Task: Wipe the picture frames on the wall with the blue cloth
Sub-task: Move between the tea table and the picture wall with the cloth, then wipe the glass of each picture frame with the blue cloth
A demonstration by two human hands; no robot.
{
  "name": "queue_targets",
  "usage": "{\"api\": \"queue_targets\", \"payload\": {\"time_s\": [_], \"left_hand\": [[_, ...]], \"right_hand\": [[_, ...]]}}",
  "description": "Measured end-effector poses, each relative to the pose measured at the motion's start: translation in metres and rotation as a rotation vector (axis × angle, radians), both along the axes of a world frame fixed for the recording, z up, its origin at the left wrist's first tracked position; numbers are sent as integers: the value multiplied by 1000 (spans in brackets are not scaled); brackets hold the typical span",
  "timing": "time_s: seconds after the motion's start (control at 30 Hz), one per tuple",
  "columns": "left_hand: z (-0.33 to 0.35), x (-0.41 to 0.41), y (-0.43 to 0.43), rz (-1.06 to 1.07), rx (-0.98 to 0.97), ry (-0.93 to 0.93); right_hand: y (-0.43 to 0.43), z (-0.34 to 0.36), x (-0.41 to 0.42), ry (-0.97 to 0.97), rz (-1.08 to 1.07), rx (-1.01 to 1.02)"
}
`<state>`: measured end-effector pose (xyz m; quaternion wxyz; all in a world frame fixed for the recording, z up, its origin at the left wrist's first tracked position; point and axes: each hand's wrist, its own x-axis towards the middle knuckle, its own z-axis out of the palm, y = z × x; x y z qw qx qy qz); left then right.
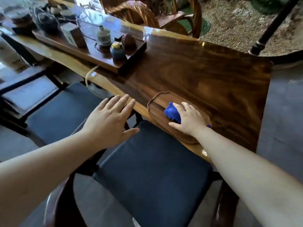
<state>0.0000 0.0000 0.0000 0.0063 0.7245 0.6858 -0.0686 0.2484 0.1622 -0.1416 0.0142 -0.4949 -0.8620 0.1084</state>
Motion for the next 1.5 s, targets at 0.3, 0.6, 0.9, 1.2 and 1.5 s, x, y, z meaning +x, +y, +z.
{"api": "queue_targets", "payload": {"time_s": [0.3,0.6,0.9,1.2,1.5], "left_hand": [[-12,-16,3,7,27,-1],[23,-67,-34,89,83,39],[91,-160,-144,252,167,149],[203,-249,-299,515,350,289],[270,-297,-422,761,454,441]], "right_hand": [[16,-9,-17,4,3,48],[-13,57,-93,157,215,116],[-104,174,-245,360,546,276],[-225,277,-394,508,779,370],[-332,346,-511,649,1003,428]]}}
